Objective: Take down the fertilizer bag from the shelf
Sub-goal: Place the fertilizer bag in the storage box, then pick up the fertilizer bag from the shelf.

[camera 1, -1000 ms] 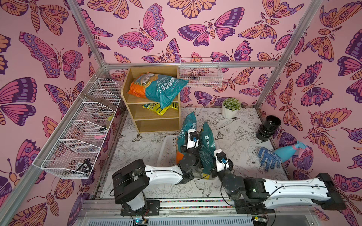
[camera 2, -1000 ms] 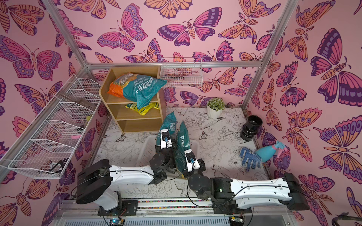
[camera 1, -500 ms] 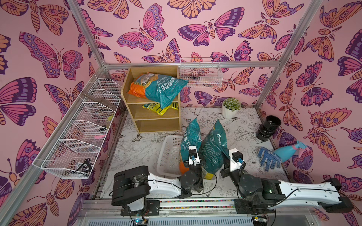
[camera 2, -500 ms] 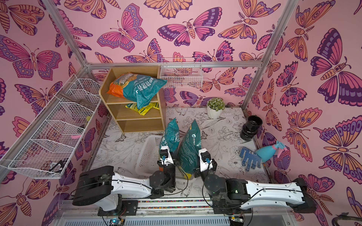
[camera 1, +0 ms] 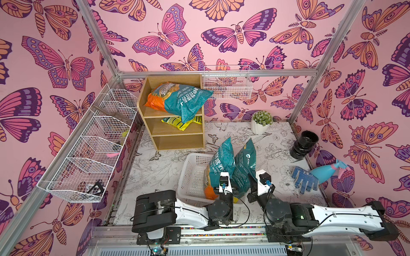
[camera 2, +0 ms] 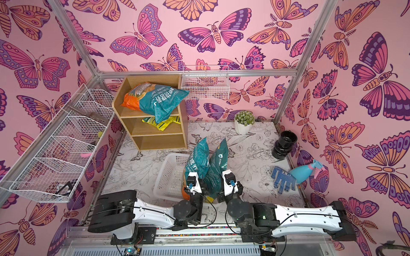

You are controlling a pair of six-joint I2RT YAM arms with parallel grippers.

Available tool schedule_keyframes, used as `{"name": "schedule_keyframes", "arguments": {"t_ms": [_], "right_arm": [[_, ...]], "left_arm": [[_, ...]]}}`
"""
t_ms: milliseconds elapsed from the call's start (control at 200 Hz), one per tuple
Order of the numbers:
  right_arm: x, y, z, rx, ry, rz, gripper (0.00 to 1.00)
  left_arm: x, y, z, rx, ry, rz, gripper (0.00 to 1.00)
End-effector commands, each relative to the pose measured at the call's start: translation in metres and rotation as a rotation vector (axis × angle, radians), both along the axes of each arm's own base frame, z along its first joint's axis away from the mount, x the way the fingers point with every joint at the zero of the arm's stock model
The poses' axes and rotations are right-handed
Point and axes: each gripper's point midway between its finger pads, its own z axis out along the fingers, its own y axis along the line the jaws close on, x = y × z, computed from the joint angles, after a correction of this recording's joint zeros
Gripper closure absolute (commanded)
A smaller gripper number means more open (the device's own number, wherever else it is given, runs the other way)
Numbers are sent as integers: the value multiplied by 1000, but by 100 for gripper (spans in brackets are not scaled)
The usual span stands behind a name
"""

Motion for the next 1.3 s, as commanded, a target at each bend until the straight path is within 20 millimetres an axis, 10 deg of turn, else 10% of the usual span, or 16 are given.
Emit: {"name": "schedule_keyframes", "arguments": {"t_ms": [0,95,270,691,996,1297], "right_arm": [[0,-9,22,130,6,-20,100],[-1,-11,22,133,7,1,99],[-4,-11,25,122,-9,44,56],[-4,-22,39,131,-29,48,25],[1,-48,57,104,-55,-22,16],[4,-83,58,170,-87,-72,12]], "left_arm": [[-15,-20,0,-34,-24,-127,100],[-20,-28,1,-20,-39,-177,100],[-24,-28,1,4,-54,-219,100],[-50,-44,22,94,-122,-295,24],[-113,-68,125,218,-326,-361,0],[-62,33,213,188,-341,-108,0]]}}
